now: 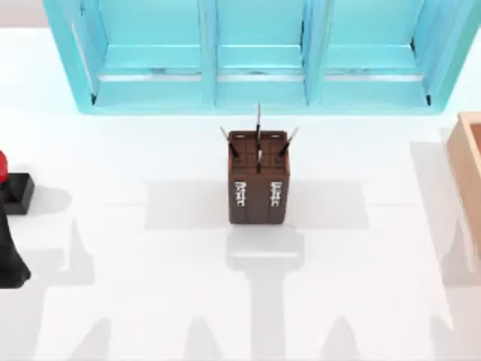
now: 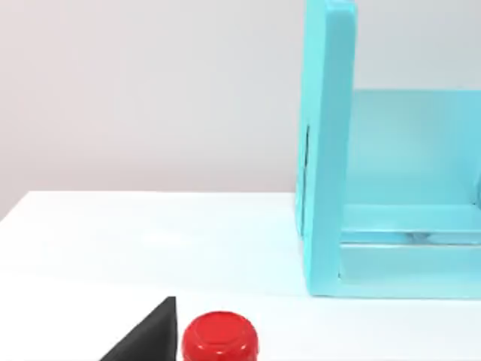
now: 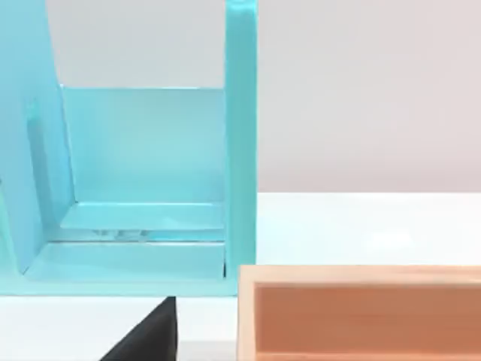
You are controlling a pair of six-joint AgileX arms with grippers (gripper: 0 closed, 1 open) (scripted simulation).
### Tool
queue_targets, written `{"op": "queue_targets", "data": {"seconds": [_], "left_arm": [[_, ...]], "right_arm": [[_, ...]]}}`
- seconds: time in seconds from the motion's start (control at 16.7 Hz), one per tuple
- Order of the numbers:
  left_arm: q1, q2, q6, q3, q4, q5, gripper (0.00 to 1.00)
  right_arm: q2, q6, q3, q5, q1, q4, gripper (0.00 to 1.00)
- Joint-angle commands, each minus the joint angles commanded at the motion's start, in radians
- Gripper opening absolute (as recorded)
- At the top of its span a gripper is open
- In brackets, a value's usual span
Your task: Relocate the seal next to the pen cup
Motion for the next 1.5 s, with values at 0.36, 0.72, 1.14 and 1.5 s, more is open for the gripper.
{"op": "queue_targets", "data": {"seconds": [0.36,0.72,1.14,1.5], "left_arm": [[0.007,0.103,0.009,0.104,-0.087,-0.001,1.0],[0.026,0.574,0.039,0.551,-0.413,0.001,1.0],[0.057,1.341,0.078,1.192,-0.906,0.004,1.0],[0.081,1.822,0.106,1.627,-1.237,0.003,1.0]], "right_arm": [[0.0,0.0,0.0,0.0,0.0,0.0,1.0],[0.0,0.0,0.0,0.0,0.0,0.0,1.0],[0.0,0.0,0.0,0.0,0.0,0.0,1.0],[0.0,0.0,0.0,0.0,0.0,0.0,1.0]]}}
